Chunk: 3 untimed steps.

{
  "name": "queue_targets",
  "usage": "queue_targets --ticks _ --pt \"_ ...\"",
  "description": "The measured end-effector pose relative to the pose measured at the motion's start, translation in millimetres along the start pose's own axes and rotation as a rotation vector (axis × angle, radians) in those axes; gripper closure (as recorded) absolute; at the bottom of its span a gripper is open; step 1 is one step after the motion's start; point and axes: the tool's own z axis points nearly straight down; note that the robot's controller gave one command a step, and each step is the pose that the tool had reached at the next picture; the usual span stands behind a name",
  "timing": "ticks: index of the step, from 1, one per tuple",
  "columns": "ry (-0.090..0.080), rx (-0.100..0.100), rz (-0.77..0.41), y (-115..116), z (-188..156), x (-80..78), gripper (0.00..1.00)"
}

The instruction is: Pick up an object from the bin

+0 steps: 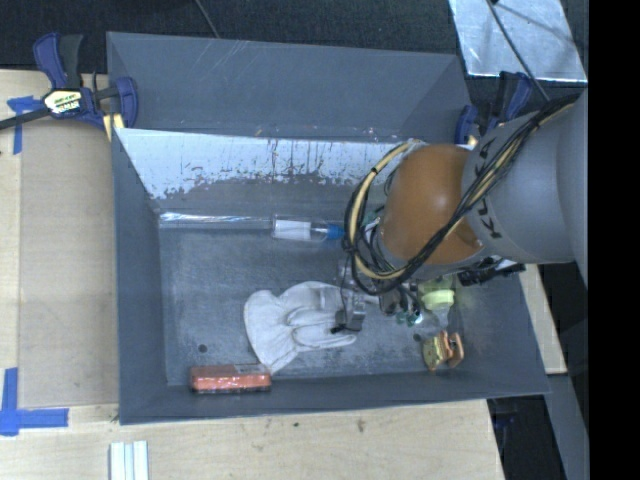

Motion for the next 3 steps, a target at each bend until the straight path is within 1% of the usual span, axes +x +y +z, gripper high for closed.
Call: queue_targets --ticks 1,2,3 --pt "0.003 0.000 0.000 -0.1 -4.3 1.2 1.00" --pt "0.002 -0.001 0.001 -0.1 -19.2 1.6 1.00" --pt "-0.003 -0.002 0.000 0.2 -31.1 0.2 1.00"
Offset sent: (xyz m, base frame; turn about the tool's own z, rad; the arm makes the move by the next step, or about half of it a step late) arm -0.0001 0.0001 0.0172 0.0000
